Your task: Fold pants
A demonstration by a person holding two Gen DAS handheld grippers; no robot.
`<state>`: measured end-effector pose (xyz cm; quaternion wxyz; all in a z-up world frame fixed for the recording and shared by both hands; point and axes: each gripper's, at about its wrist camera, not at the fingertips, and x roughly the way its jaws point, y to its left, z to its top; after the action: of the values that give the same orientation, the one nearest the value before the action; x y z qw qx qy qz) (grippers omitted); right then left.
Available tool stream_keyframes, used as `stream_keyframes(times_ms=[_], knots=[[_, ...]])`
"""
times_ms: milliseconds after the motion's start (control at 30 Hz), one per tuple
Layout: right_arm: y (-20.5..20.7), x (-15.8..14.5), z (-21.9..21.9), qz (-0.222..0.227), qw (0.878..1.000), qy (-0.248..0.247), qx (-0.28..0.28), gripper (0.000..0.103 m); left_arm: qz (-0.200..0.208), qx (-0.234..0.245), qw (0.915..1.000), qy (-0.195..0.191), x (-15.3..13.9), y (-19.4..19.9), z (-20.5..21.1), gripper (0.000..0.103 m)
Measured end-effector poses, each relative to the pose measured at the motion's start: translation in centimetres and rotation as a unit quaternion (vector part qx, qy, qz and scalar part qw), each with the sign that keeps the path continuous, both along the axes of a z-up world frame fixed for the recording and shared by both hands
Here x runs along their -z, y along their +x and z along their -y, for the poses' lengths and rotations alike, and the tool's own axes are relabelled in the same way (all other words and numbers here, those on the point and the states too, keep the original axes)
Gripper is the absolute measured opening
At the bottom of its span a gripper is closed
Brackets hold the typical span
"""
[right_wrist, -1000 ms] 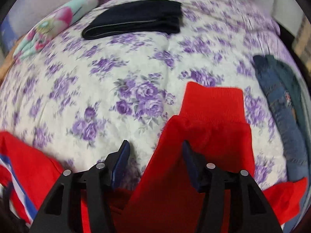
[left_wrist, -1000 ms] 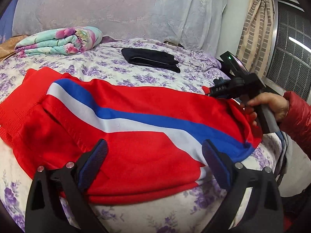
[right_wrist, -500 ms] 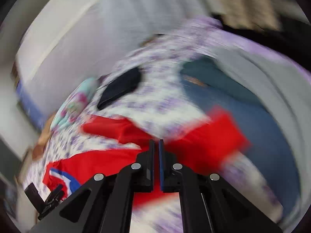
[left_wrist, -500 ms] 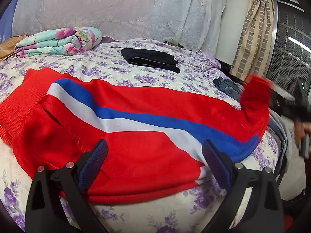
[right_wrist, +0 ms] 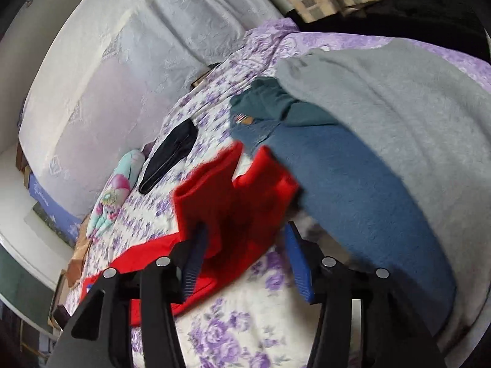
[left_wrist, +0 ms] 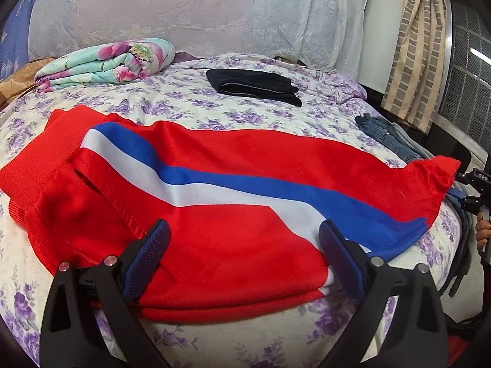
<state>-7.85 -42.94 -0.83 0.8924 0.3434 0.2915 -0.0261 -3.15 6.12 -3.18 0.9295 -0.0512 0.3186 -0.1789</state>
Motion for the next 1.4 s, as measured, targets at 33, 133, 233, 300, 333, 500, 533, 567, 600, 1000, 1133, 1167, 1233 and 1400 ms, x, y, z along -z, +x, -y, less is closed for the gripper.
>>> stream_keyframes(times_ms=[33, 133, 233, 300, 333, 500, 533, 567, 600, 1000, 1133, 1167, 1233, 1400], knots=[[-0.4, 0.2, 0.8, 0.005, 1.000, 0.021, 0.006, 0.057, 0.000, -0.001, 1.0000, 0.002, 0.0, 0.0, 0.0, 0.095], [-2.2, 1.1, 3.0, 0.025, 0.997, 0.075, 0.018, 0.057, -0.001, -0.002, 1.0000, 0.003, 0.0, 0.1, 0.0, 0.095], [-2.4, 1.5, 3.7, 0.042, 0.994, 0.103, 0.010, 0.057, -0.001, -0.001, 1.0000, 0.004, -0.1, 0.2, 0.0, 0.095], [-1.8, 1.5, 3.2, 0.039, 0.995, 0.094, 0.007, 0.057, -0.001, -0.002, 1.0000, 0.006, 0.0, 0.2, 0.0, 0.095], [-1.5, 1.4, 2.9, 0.037, 0.996, 0.085, 0.003, 0.057, -0.001, -0.002, 1.0000, 0.006, 0.0, 0.2, 0.0, 0.095], [-2.3, -0.1, 3.0, 0.059, 0.996, 0.061, 0.022, 0.057, -0.001, -0.002, 1.0000, 0.006, -0.1, 0.3, -0.1, 0.095], [-2.4, -0.1, 3.1, 0.060, 0.996, 0.066, 0.017, 0.057, -0.001, -0.002, 1.0000, 0.006, -0.1, 0.3, -0.1, 0.095], [-2.6, 0.0, 3.1, 0.058, 0.995, 0.079, 0.001, 0.057, -0.001, -0.002, 1.0000, 0.006, -0.1, 0.3, -0.1, 0.095], [-2.6, 0.3, 2.9, 0.054, 0.994, 0.093, -0.013, 0.057, -0.001, -0.002, 1.0000, 0.005, -0.1, 0.3, -0.1, 0.095], [2.4, -1.3, -1.3, 0.052, 0.997, -0.029, -0.052, 0.012, -0.001, -0.003, 1.0000, 0.008, -0.1, 0.3, -0.2, 0.095], [3.3, -4.5, -2.2, 0.079, 0.991, -0.087, -0.060, 0.010, -0.001, -0.005, 1.0000, 0.008, -0.1, 0.3, -0.2, 0.095], [4.0, -3.7, -1.3, 0.051, 0.993, -0.091, -0.050, 0.010, 0.000, -0.004, 1.0000, 0.008, -0.1, 0.2, -0.2, 0.095], [4.9, -1.2, 0.7, -0.006, 0.997, -0.071, -0.028, 0.010, 0.000, -0.003, 1.0000, 0.008, 0.0, 0.2, -0.2, 0.095], [1.6, 0.1, 2.7, 0.001, 1.000, -0.005, -0.017, 0.044, -0.002, -0.005, 0.9999, 0.014, -0.1, 0.2, 0.1, 0.095]])
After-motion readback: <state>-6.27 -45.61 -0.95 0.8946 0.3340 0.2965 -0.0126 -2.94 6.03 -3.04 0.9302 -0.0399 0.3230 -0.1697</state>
